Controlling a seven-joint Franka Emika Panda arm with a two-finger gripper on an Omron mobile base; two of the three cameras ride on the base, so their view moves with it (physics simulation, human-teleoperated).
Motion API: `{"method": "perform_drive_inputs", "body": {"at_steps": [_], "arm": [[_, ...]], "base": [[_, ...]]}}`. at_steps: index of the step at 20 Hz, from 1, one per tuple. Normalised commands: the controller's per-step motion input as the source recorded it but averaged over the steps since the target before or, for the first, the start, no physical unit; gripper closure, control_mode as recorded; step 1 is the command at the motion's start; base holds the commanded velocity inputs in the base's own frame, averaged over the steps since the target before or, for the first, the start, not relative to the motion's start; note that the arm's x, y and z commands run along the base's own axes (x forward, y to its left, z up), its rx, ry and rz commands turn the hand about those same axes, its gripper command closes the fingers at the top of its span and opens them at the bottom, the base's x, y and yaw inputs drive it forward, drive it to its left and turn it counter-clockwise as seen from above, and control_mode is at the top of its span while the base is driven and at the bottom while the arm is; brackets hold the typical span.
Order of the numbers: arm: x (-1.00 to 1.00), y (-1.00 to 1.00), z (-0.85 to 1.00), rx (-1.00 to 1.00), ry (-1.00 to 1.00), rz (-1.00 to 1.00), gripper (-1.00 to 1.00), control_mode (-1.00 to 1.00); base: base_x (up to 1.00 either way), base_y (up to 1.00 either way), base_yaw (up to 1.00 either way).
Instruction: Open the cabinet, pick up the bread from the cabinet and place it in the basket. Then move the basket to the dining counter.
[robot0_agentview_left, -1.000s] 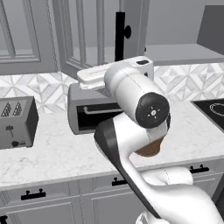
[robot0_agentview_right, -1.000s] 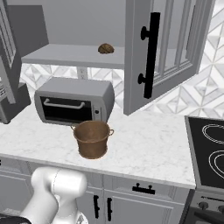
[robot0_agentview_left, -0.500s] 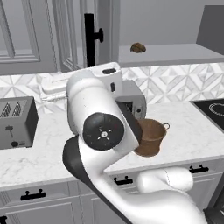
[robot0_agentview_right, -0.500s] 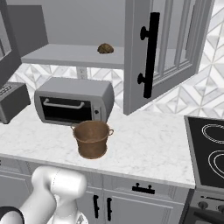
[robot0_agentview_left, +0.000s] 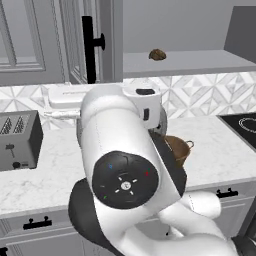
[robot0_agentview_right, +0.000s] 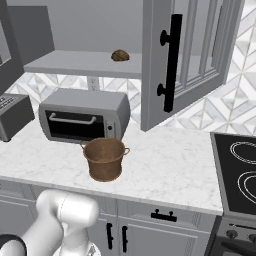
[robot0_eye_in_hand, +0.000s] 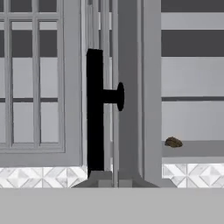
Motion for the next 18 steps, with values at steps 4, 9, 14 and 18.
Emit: {"method": "perform_drive_inputs", "body": {"at_steps": [4, 9, 14, 18], "arm": [[-1.0, -0.78, 0.15, 0.09, -0.11, 0.0, 1.0, -1.0], [-0.26, -0.82, 0.2, 0.07, -0.02, 0.08, 1.0, -1.0], [0.22, -0.91, 0.16, 0.09, 0.0, 0.16, 1.0, -1.0], [0.09, -0.72, 0.11, 0.07, 0.0, 0.16, 1.0, -1.0]], "base": [[0.0, 0.0, 0.0], [0.0, 0.0, 0.0], [0.0, 0.0, 0.0], [0.0, 0.0, 0.0]]}}
